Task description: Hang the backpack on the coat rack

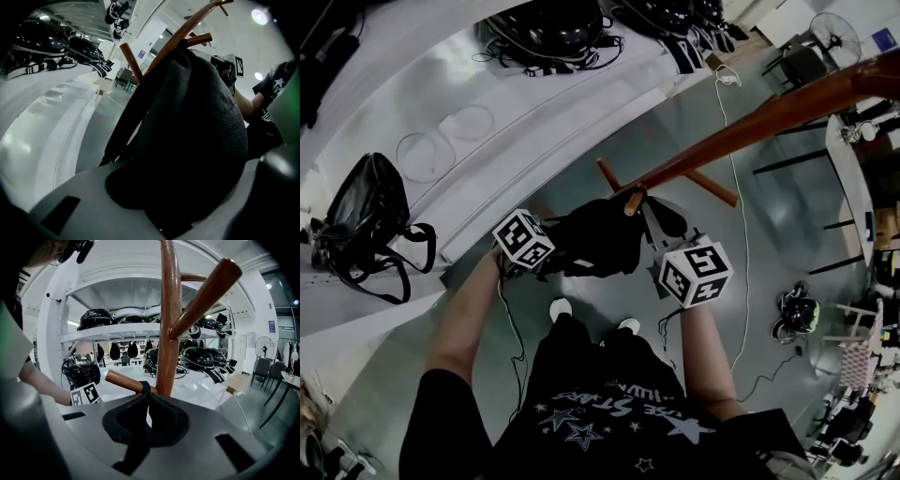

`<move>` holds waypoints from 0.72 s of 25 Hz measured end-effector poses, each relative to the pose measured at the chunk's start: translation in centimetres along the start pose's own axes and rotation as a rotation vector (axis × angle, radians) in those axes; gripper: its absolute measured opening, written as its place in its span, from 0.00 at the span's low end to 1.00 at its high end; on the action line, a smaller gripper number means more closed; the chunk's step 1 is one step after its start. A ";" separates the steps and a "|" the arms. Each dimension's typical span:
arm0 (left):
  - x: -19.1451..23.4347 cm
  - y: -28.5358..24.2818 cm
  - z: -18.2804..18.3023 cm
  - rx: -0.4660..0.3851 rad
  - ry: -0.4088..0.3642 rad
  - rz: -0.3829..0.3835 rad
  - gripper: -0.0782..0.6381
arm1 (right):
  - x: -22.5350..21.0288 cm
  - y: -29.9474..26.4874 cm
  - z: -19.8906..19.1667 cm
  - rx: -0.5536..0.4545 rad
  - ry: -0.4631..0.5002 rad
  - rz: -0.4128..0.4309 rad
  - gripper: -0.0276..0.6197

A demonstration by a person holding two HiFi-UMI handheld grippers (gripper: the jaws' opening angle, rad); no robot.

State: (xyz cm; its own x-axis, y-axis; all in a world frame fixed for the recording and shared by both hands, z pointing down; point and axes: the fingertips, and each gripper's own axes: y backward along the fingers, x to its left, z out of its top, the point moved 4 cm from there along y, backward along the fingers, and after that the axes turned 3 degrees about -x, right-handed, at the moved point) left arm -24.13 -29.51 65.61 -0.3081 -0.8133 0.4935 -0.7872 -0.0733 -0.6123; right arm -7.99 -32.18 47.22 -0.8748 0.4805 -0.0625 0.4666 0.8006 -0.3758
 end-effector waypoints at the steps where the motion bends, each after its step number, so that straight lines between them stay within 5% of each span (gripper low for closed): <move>1: 0.2 -0.2 0.1 -0.003 0.005 0.003 0.22 | -0.2 -0.1 0.0 0.002 0.001 -0.005 0.07; 9: 1.5 -2.0 0.4 -0.033 0.051 0.062 0.22 | -1.2 -1.1 -0.8 0.015 -0.003 -0.044 0.07; 18: 0.9 -3.4 0.2 -0.043 0.006 0.183 0.29 | -1.1 -1.1 -0.9 0.014 0.017 -0.080 0.08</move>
State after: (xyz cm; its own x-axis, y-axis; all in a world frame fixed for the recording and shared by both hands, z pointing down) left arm -21.61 -30.12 68.02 -0.4516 -0.8073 0.3799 -0.7398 0.1007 -0.6653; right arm -7.39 -33.27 48.56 -0.9070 0.4209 -0.0164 0.3931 0.8317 -0.3922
